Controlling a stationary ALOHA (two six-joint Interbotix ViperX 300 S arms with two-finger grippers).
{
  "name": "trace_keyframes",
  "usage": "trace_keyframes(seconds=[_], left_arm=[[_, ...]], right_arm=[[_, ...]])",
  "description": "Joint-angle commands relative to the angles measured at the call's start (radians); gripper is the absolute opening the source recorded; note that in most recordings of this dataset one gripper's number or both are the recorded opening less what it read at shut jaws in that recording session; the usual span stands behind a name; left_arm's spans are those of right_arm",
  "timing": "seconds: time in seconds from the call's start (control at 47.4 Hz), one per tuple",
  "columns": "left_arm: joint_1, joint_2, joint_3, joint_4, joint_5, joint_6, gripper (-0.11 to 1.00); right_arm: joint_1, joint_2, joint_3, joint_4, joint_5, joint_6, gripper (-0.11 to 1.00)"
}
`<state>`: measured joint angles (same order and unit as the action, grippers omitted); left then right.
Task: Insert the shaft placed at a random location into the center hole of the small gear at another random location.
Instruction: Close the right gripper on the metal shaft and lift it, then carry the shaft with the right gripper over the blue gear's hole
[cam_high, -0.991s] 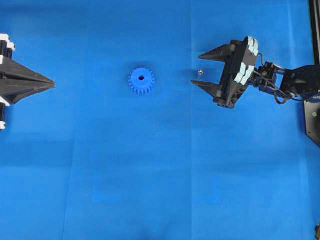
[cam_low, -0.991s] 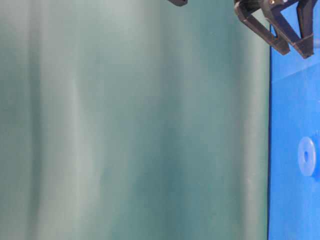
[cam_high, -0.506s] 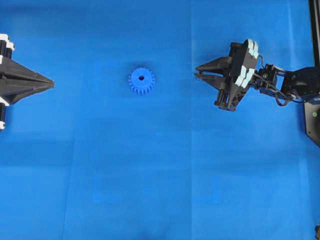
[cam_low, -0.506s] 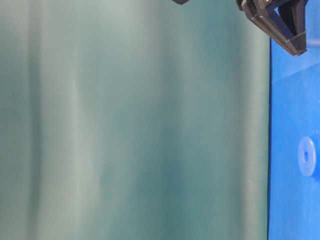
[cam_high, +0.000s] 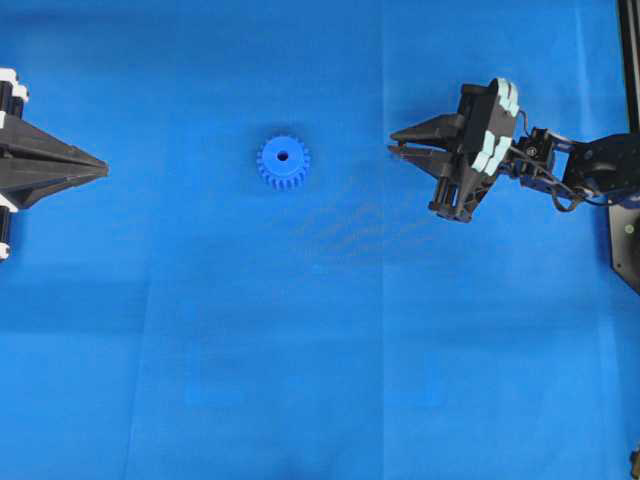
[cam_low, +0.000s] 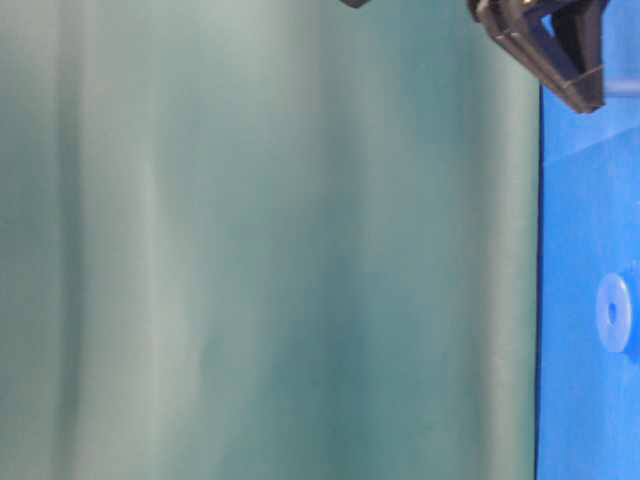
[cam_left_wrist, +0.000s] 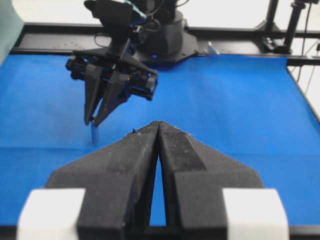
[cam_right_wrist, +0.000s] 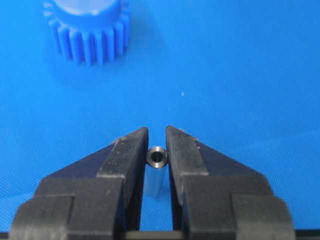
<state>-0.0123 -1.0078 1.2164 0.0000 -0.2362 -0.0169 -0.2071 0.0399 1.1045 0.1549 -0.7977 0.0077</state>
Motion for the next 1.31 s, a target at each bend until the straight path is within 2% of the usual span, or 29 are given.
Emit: trace_keyframes(seconds=[0.0,0.295,0.759,1.033,1.286], left_arm=[[-0.002,0.005,-0.012,0.002,-0.002,-0.002,0.00],[-0.002,0.003,-0.012,0.002,0.003,-0.002,0.00],[-0.002,0.003,-0.011,0.003,0.008,-0.002,0.00],[-0.002,0.006,-0.011,0.002,0.008,-0.002,0.00],[-0.002,0.006,-0.011,0.003,0.008,-0.002,0.00]], right_arm=[[0.002,-0.081,-0.012,0.002,0.038,-0.003,0.02],[0.002,-0.236,-0.025,0.002,0.207,-0.012,0.02],[0.011,-0.235,-0.041,0.002,0.216,-0.012,0.02],[0.034,-0.146,-0.178,-0.002,0.222,-0.014,0.02],[0.046,-0.015,-0.377,-0.011,0.288,-0.018,0.02]])
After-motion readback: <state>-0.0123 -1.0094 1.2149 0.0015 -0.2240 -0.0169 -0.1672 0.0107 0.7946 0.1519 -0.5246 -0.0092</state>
